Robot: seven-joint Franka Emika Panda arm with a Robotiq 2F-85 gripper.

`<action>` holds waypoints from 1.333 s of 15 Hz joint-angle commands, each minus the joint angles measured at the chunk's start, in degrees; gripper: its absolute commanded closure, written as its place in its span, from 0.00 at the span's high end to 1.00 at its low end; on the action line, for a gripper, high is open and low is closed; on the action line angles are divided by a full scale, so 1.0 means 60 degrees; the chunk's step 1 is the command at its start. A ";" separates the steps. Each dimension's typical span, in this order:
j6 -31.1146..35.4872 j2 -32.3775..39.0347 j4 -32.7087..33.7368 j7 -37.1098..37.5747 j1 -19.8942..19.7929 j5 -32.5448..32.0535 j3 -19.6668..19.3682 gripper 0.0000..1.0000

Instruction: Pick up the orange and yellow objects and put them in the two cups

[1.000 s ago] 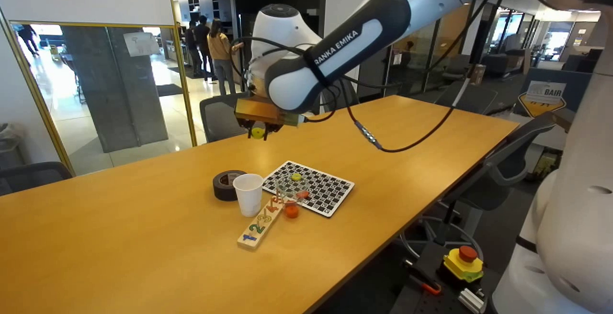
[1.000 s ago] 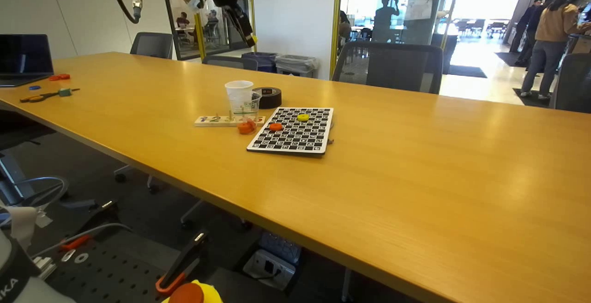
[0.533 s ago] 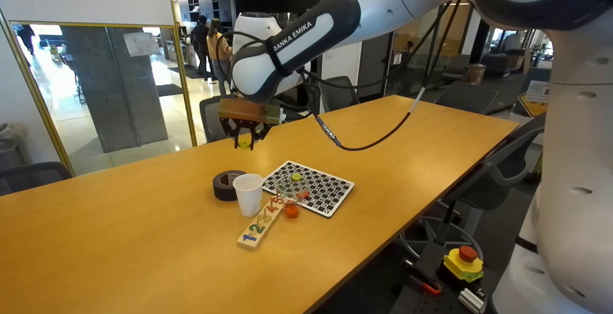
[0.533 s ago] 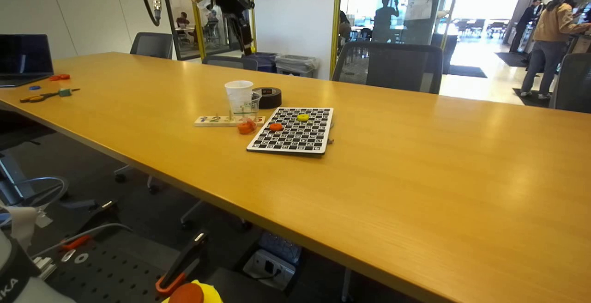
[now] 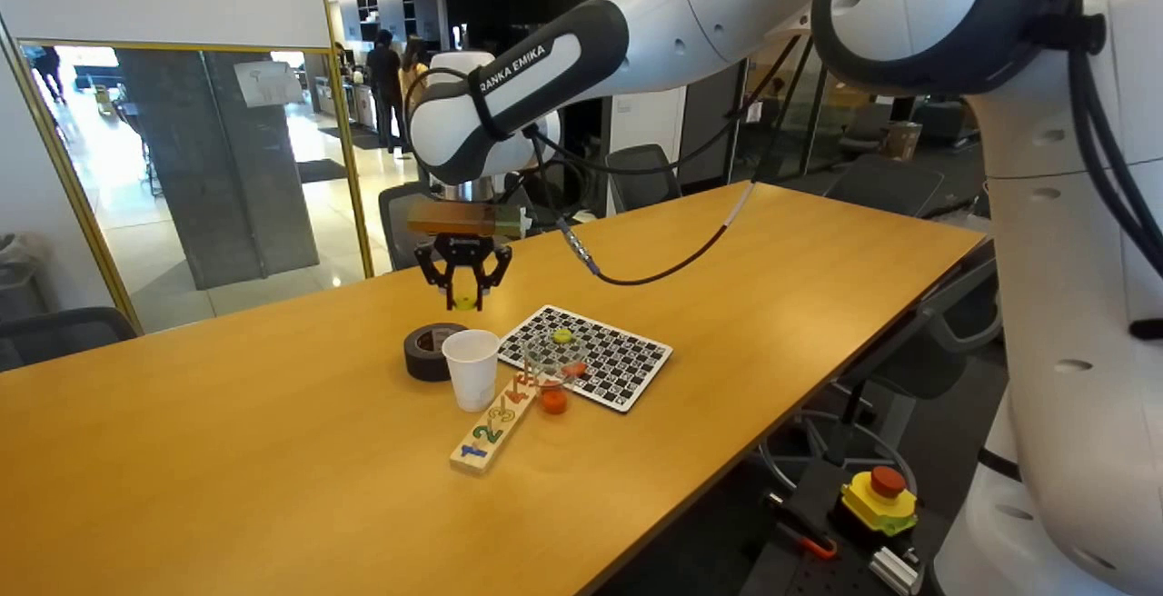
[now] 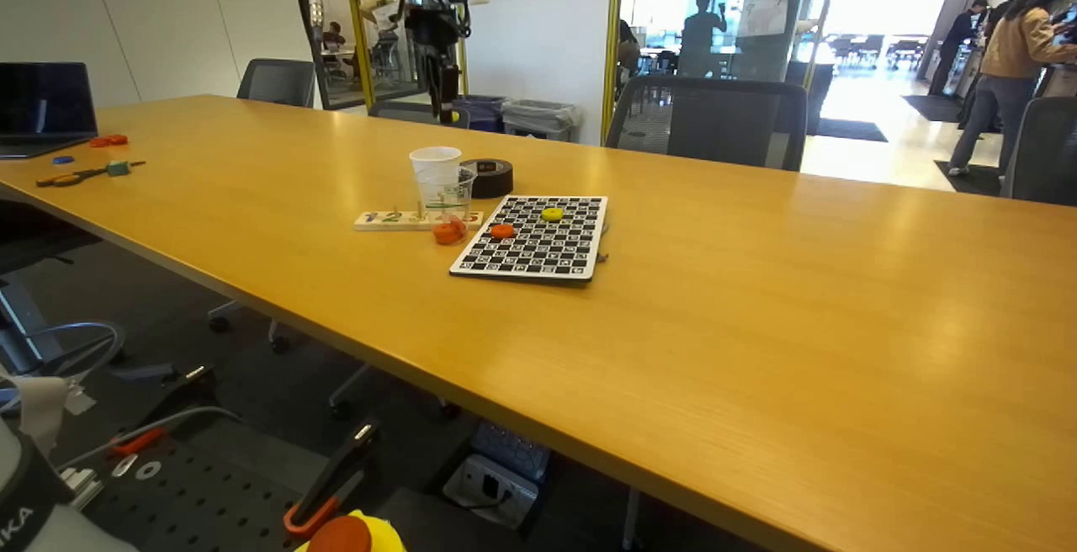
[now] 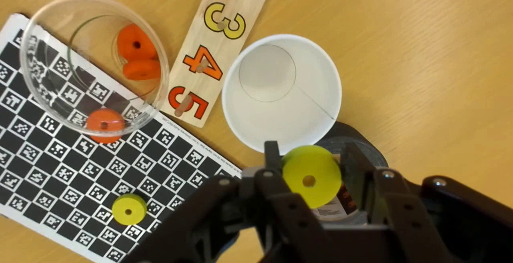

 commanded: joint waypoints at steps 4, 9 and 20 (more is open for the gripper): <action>-0.1568 0.1077 0.1612 -0.0566 0.0070 0.0804 -0.0230 0.17; -0.2186 0.1492 0.2080 -0.0760 0.0055 0.1198 -0.0300 0.17; -0.2456 0.1645 0.2272 -0.0875 0.0005 0.1510 -0.0443 0.81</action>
